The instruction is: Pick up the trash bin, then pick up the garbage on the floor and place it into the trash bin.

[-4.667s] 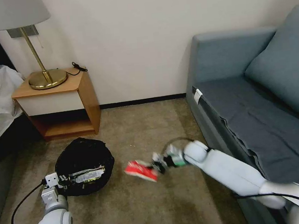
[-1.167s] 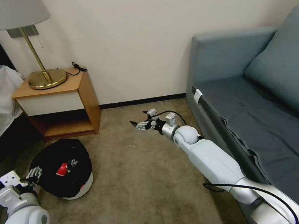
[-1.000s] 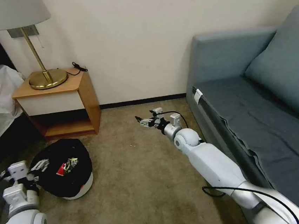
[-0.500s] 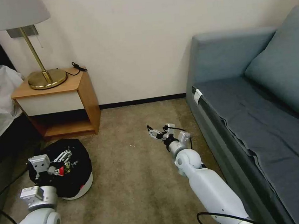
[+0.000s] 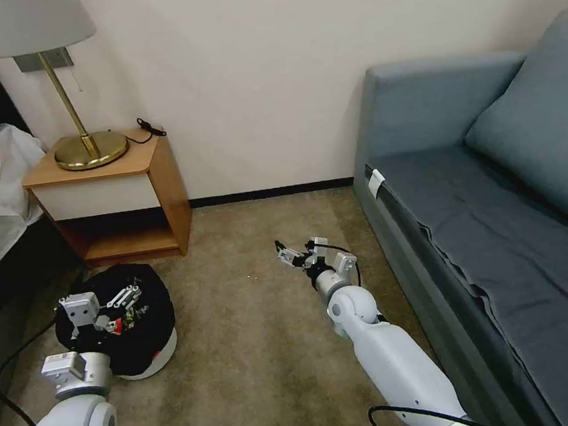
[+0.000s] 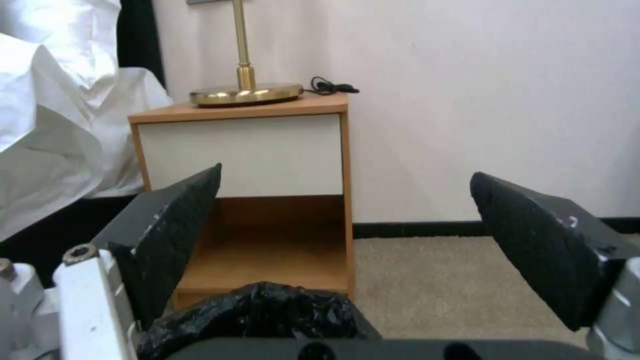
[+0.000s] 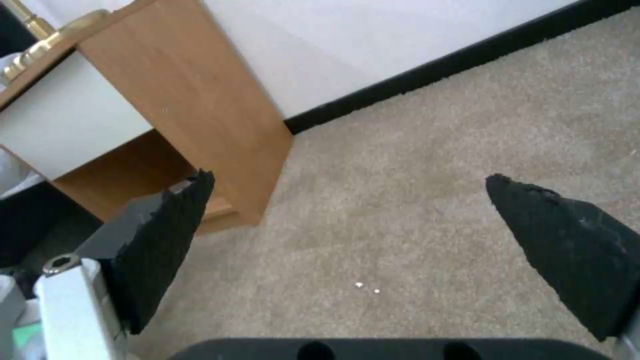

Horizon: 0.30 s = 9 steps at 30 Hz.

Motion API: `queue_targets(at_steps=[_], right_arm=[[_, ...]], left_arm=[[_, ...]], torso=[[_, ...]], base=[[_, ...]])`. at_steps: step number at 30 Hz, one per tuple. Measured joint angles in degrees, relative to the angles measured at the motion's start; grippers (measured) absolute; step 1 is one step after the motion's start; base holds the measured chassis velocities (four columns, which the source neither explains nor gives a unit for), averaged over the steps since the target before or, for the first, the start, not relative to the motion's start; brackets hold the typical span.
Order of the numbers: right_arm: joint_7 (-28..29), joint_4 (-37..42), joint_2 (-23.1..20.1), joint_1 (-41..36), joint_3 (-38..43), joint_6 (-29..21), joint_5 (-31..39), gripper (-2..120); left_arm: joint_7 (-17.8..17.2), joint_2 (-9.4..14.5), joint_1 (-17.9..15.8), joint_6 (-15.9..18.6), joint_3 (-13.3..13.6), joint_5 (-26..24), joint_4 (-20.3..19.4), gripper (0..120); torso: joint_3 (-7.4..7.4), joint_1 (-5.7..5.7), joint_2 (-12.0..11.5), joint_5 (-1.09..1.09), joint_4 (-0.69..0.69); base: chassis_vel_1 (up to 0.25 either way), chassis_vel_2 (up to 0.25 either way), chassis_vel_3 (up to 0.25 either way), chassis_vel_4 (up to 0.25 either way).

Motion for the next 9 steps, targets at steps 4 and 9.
queue_targets(at_steps=[4,9], right_arm=[[-0.1,0.0,0.0,0.1,-0.1,0.0,0.0,100],[-0.1,0.0,0.0,0.1,-0.1,0.0,0.0,100]], left_arm=[[-0.1,0.0,0.0,0.1,0.0,0.0,0.0,100],[-0.1,0.0,0.0,0.1,0.0,0.0,0.0,100]], torso=[[0.00,0.00,0.0,0.00,0.00],[0.00,0.00,0.0,0.00,0.00]], base=[[0.000,0.000,0.000,0.000],[0.000,0.000,0.000,0.000]])
